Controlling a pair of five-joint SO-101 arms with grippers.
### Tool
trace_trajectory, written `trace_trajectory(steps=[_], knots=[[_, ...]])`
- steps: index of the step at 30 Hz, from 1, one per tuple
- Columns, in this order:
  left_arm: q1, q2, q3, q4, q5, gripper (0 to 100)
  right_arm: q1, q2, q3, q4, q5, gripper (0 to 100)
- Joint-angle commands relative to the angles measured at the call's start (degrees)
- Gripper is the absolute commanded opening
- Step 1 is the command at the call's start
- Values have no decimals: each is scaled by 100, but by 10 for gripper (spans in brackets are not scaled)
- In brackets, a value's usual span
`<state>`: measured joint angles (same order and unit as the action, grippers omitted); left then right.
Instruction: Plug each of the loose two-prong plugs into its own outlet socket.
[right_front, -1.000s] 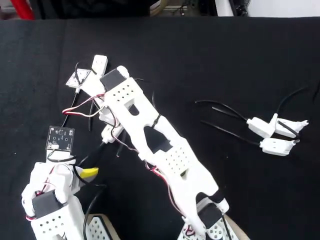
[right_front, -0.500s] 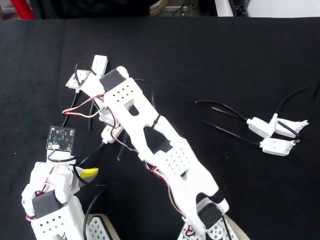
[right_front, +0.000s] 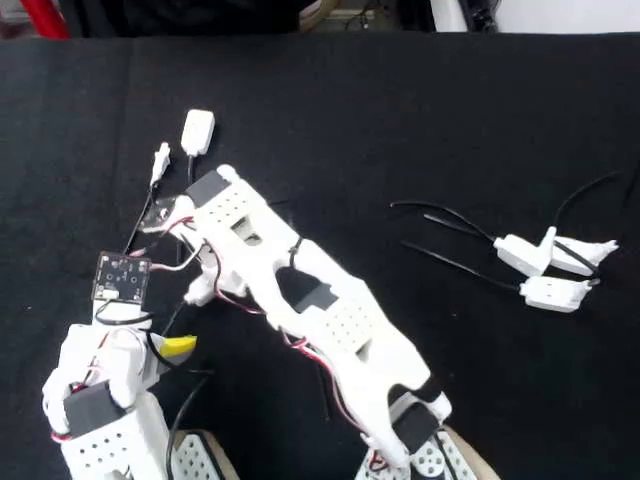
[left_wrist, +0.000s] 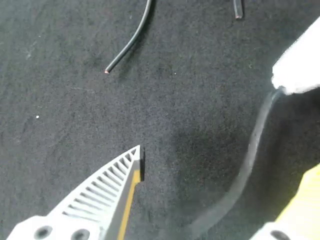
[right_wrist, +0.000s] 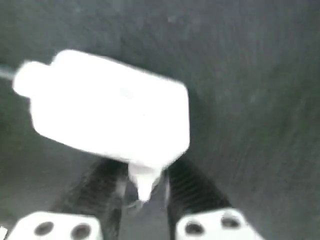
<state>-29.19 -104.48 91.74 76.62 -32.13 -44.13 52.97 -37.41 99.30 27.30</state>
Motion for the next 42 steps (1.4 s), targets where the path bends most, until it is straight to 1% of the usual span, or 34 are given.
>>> trace_trajectory(steps=[1,6,10,16,22,24,28,31,42], knots=[[-66,18,-31,0,-44,463,-290,-145,4,185,-35,11],[-66,18,-31,0,-44,463,-26,-145,-356,105,-325,11],[-66,18,-31,0,-44,463,220,-145,-286,-88,-519,11],[-66,18,-31,0,-44,463,703,-629,-312,26,-475,11],[-57,18,-31,0,-44,463,527,-593,-171,26,-44,12],[-66,18,-31,0,-44,463,431,-576,-154,44,-35,15],[-66,18,-31,0,-44,463,431,-576,-154,44,-35,92],[-66,18,-31,0,-44,463,422,-576,-154,35,-35,124],[-40,18,-22,0,-53,463,413,-593,-365,158,-88,131]])
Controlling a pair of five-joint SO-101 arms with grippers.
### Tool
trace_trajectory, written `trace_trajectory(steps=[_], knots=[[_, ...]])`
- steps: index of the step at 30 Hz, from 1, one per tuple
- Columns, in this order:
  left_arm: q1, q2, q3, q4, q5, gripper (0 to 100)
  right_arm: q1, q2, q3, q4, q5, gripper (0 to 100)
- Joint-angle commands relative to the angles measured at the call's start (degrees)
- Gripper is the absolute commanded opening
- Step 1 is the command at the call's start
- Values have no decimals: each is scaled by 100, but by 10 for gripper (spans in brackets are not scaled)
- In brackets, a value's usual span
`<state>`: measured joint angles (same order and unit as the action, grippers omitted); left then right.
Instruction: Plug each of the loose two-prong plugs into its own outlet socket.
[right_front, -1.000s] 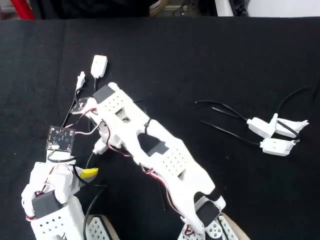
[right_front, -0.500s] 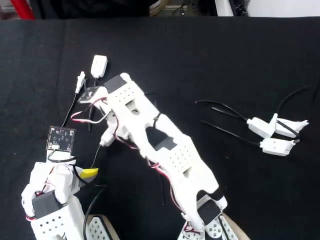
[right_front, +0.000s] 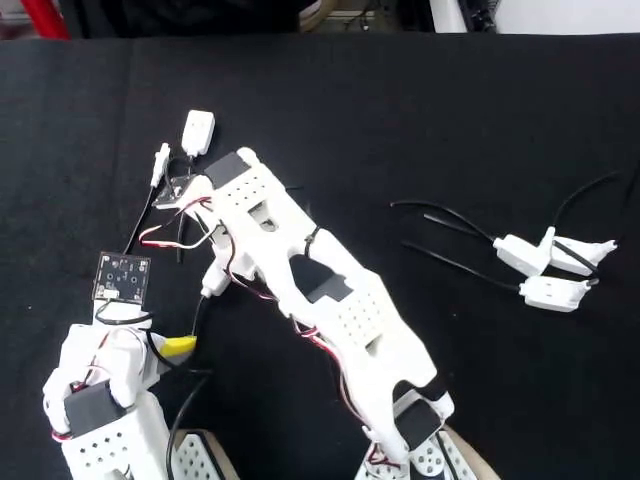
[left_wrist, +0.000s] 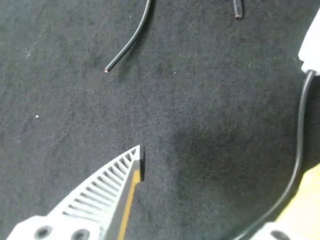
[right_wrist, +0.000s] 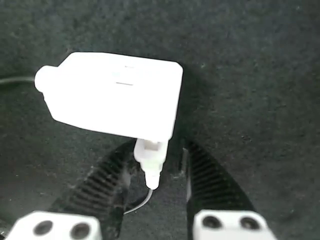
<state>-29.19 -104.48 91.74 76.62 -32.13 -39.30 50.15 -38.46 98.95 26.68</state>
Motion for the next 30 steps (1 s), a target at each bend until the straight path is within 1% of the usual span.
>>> trace_trajectory(steps=[1,10,11,13,14,15,16,26,28,30], knots=[[-40,18,-22,0,-53,463,-79,-312,-242,193,-26,131],[-40,18,-22,0,-53,463,-53,-303,-295,123,9,125],[-31,18,-4,-9,-53,463,-62,-303,-303,53,9,109],[-31,18,13,-26,-53,463,-88,-303,-382,9,9,23],[-40,18,4,-26,-53,463,-88,-303,-426,9,9,8],[-57,18,4,-26,-53,463,-88,-303,-453,9,9,23],[-66,18,4,-26,-53,463,-79,-303,-497,9,9,11],[-75,0,-84,-88,-9,463,-62,-303,-541,26,18,11],[-84,0,-224,-378,378,463,-62,-303,-523,35,18,11],[-84,0,-312,-941,1125,463,-62,-312,-514,44,0,11]])
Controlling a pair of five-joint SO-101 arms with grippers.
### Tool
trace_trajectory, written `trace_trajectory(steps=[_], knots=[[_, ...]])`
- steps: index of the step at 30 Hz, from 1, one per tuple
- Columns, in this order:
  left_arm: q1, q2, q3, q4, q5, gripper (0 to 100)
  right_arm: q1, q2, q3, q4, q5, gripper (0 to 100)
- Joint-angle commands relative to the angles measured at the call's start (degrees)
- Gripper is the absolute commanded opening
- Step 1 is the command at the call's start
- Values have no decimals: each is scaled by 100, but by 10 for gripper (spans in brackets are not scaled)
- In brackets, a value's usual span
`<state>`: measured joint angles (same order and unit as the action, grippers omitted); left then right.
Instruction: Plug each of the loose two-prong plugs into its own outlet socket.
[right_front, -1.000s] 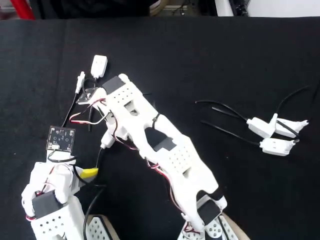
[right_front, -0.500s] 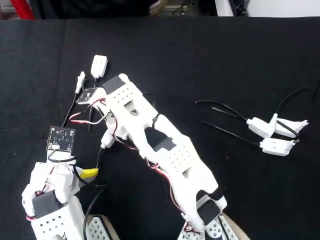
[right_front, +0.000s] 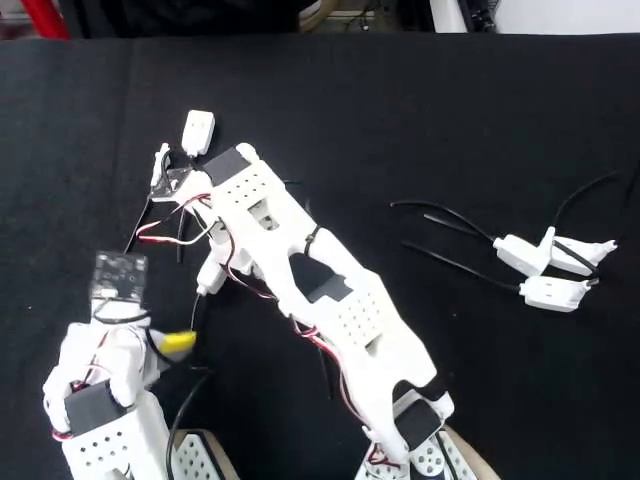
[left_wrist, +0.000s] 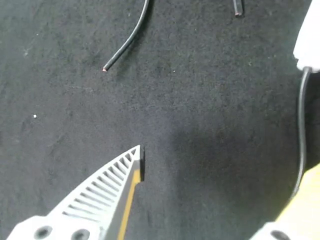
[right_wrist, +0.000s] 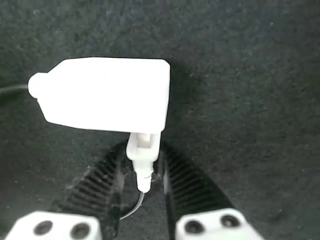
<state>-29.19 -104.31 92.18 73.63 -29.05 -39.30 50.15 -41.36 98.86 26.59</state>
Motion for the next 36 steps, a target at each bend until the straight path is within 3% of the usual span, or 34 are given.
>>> trace_trajectory(steps=[1,7,12,17,25,36], knots=[[-84,-18,-347,-1029,1231,463,-62,-312,-242,97,9,11],[-145,0,13,-3095,2954,463,-53,-602,-224,88,0,11],[163,0,418,-4053,3332,463,-70,-1147,-207,35,-193,11],[-127,0,426,-4026,3349,463,-70,-1314,286,-308,-202,11],[-321,-9,215,-3332,3305,463,176,-2018,866,-378,-97,11],[-321,-9,233,-3314,3305,463,642,-4813,2396,-923,-281,11]])
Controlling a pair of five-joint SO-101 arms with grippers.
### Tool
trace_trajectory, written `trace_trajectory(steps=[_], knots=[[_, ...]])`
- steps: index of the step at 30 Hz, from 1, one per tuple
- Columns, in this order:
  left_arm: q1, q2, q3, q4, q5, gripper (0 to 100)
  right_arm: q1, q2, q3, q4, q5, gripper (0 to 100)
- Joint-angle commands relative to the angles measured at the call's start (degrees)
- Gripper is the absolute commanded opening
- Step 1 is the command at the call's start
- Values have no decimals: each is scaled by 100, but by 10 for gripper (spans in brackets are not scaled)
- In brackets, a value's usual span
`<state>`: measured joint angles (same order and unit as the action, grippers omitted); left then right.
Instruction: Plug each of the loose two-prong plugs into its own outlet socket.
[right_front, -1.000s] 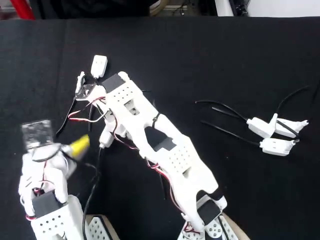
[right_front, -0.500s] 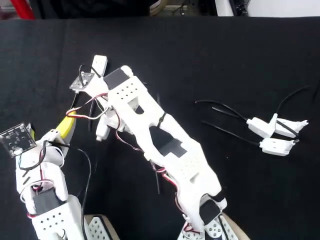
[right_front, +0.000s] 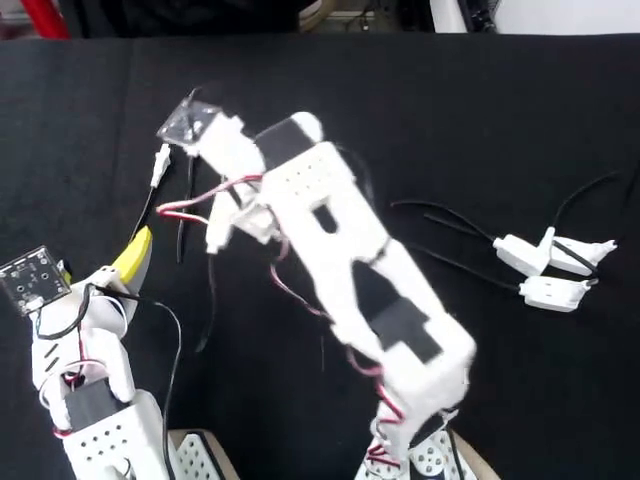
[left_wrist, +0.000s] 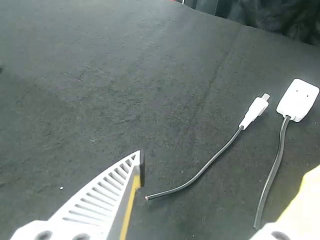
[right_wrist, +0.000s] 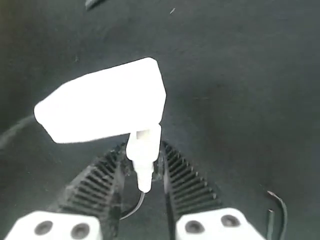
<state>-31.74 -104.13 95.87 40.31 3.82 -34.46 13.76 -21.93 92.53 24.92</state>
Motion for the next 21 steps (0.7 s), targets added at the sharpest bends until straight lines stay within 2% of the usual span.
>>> trace_trajectory(steps=[1,9,17,21], knots=[[-66,-26,-136,18,18,463,176,-1552,743,-422,-123,11],[-22,-26,-136,18,9,463,185,-4207,3020,-993,-18,11],[382,-18,-163,158,-334,463,1029,-4347,4101,-721,862,11],[418,-18,-321,475,-343,463,1125,-4321,4435,-659,1618,11]])
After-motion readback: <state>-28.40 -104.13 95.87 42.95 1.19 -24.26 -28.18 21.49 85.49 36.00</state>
